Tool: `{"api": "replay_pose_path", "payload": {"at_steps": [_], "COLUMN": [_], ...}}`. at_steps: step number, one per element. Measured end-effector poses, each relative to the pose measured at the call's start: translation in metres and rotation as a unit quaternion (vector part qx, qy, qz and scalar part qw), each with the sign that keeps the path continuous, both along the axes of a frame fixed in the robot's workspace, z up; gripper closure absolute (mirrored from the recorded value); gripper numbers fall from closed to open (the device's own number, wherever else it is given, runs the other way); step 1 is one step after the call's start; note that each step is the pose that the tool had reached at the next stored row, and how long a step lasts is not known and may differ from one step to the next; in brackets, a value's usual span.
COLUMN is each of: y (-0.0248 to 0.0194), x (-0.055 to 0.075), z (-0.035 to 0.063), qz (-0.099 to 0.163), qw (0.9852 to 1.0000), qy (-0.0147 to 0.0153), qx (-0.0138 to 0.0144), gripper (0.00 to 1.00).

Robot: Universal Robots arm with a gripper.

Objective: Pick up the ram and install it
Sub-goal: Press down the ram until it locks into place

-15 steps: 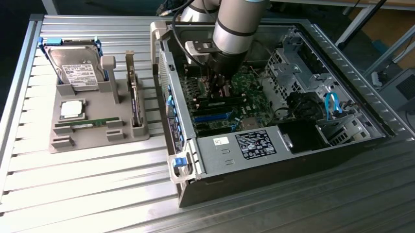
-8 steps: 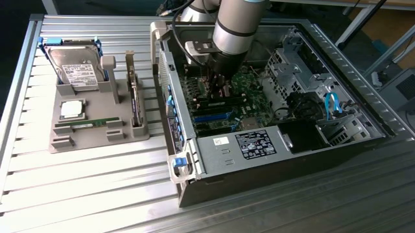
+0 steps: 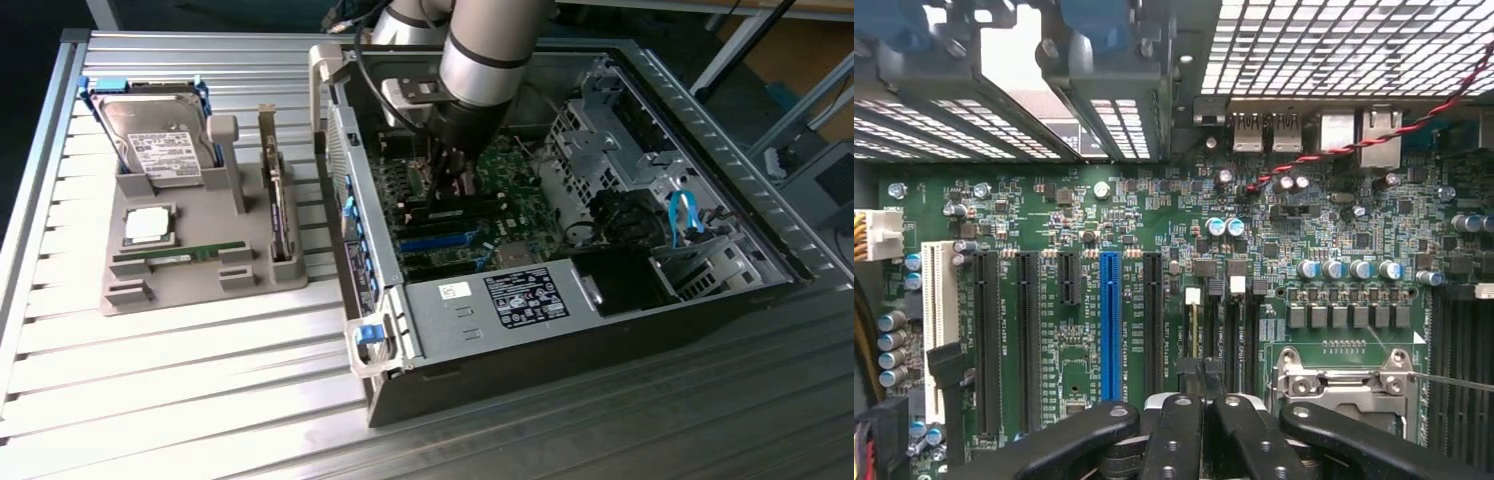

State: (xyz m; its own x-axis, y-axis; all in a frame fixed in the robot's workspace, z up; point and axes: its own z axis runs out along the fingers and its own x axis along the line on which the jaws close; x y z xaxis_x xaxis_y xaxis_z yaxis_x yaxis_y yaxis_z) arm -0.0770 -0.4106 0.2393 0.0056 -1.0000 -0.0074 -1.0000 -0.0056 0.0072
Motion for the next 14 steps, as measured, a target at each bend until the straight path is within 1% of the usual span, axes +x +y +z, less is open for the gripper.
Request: {"api": "replay_pose_path", "payload": {"at_steps": [3,5,7,8,11,14], "y": [0.0,0.0,0.0,0.0,0.0,0.0], "x": [0.0,0.0,0.0,0.0,0.0,0.0], "z": [0.0056,0.0128,0.0175,0.0213,0.0392,0.0511], "qz": [0.0,0.0,0.0,0.0,0.0,0.0], "qw": [1.0,1.0,1.0,1.0,1.0,1.0], "qy": [0.0,0.0,0.0,0.0,0.0,0.0], "qx": [0.0,0.0,0.0,0.0,0.0,0.0], "gripper": [0.9,0.9,0.9,0.9,0.9,0.9]}}
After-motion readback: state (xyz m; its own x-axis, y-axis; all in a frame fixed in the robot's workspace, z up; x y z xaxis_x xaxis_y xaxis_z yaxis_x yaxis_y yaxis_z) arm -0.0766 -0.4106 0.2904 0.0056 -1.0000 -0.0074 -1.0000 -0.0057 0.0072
